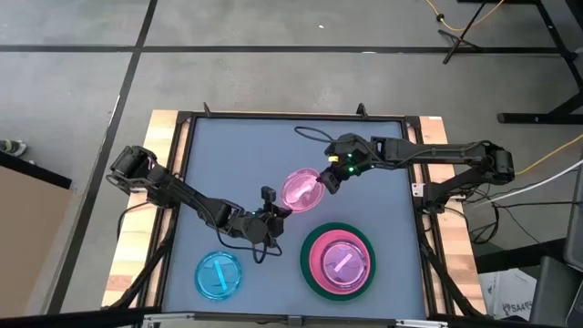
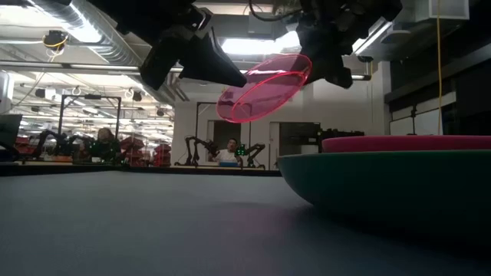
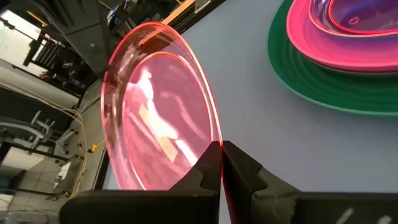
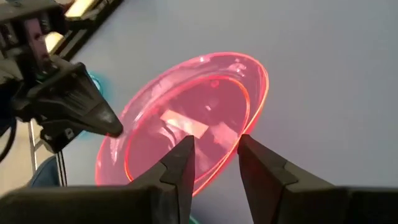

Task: Stack plastic plates
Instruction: Stack the light pink plate on top of the light pink plate

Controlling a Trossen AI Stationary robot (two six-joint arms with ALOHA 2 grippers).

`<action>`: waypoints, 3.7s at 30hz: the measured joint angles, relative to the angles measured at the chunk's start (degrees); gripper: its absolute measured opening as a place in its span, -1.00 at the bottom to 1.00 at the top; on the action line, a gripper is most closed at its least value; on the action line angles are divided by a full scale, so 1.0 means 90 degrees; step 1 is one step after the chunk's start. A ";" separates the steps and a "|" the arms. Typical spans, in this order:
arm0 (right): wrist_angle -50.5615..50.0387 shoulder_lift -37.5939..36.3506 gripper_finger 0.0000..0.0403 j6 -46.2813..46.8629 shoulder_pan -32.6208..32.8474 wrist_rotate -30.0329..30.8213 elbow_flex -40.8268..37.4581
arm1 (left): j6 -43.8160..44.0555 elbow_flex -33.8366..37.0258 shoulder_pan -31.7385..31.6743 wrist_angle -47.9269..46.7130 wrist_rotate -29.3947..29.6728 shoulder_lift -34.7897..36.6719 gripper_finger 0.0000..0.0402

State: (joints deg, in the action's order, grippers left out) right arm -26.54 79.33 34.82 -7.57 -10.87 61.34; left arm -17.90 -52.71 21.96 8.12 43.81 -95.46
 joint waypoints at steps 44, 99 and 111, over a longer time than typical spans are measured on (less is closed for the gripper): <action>-0.0393 0.0000 -0.50 0.0987 0.0005 -0.0826 -0.0002 | -0.0094 0.0000 0.0240 0.0007 0.0257 0.0000 -1.00; -0.0347 0.0002 -1.00 0.0076 0.0005 -0.0678 -0.0002 | 0.0282 0.0000 0.0146 0.0041 -0.1047 0.0000 -0.47; -0.0534 0.0002 -1.00 -0.0247 0.0005 -0.0375 -0.0002 | 0.0260 -0.0002 0.0206 0.0261 -0.1054 0.0000 -0.42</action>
State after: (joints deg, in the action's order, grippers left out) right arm -31.35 79.35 32.60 -7.53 -14.25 61.32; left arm -15.56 -52.73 23.81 10.47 34.33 -95.46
